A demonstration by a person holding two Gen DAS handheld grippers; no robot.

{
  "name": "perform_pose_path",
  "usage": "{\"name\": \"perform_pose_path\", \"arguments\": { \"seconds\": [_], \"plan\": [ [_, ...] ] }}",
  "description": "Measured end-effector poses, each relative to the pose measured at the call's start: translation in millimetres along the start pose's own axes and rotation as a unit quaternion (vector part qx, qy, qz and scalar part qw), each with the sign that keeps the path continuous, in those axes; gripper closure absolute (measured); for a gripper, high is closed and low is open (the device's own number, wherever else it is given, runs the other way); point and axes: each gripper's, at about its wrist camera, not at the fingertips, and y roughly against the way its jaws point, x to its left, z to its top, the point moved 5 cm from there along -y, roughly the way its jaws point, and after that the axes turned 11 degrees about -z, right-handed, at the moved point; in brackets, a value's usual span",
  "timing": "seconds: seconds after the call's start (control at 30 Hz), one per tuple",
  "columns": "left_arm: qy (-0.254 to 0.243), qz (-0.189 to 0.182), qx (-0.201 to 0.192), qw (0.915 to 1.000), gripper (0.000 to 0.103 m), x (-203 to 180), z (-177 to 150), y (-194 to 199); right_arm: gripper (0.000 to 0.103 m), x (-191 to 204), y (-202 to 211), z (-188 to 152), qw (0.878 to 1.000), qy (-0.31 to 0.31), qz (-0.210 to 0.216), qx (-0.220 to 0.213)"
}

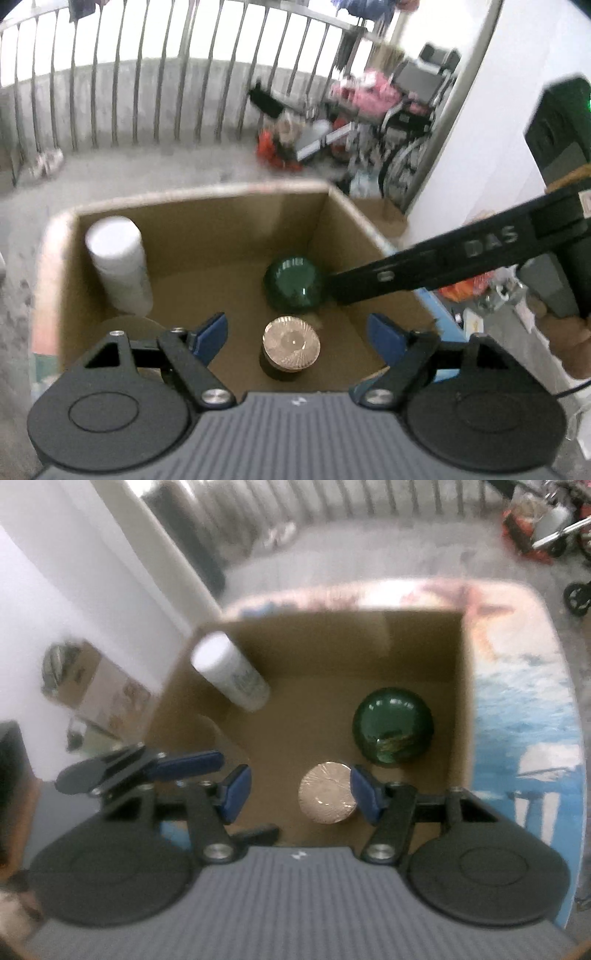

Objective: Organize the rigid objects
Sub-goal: 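Carry the gold tin into the box and release it, then reach the right tool to the white cube charger and grasp it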

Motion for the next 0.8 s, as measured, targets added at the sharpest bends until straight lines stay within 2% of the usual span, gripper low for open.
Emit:
{"name": "perform_pose_path", "arguments": {
  "seconds": [0.07, 0.17, 0.27, 0.37, 0.5, 0.6, 0.8],
  "plan": [
    [-0.018, 0.003, -0.032, 0.9993, 0.013, -11, -1, 28, 0.044, 0, 34, -8, 0.999, -0.003, 0.004, -0.033],
    [-0.036, 0.003, -0.073, 0.9967, 0.012, -27, -9, 69, 0.044, 1, 84, -29, 0.996, -0.007, 0.013, -0.084],
    [-0.057, -0.003, -0.095, 0.9938, 0.011, -45, -25, 92, 0.044, 0, 123, -58, 0.992, -0.015, 0.020, -0.124],
    [-0.078, -0.012, -0.096, 0.9922, 0.011, -59, -48, 102, 0.044, 1, 141, -95, 0.989, -0.026, 0.032, -0.144],
    [-0.098, -0.044, -0.068, 0.9919, 0.010, -83, -90, 87, 0.044, -2, 135, -147, 0.985, -0.059, 0.060, -0.147],
    [-0.097, -0.057, -0.037, 0.9930, 0.010, -89, -115, 59, 0.044, -8, 117, -178, 0.983, -0.093, 0.054, -0.147],
    [-0.125, -0.022, 0.003, 0.9920, 0.012, -88, -147, 7, 0.044, -27, 66, -216, 0.977, -0.170, 0.058, -0.113]
  ]
}}
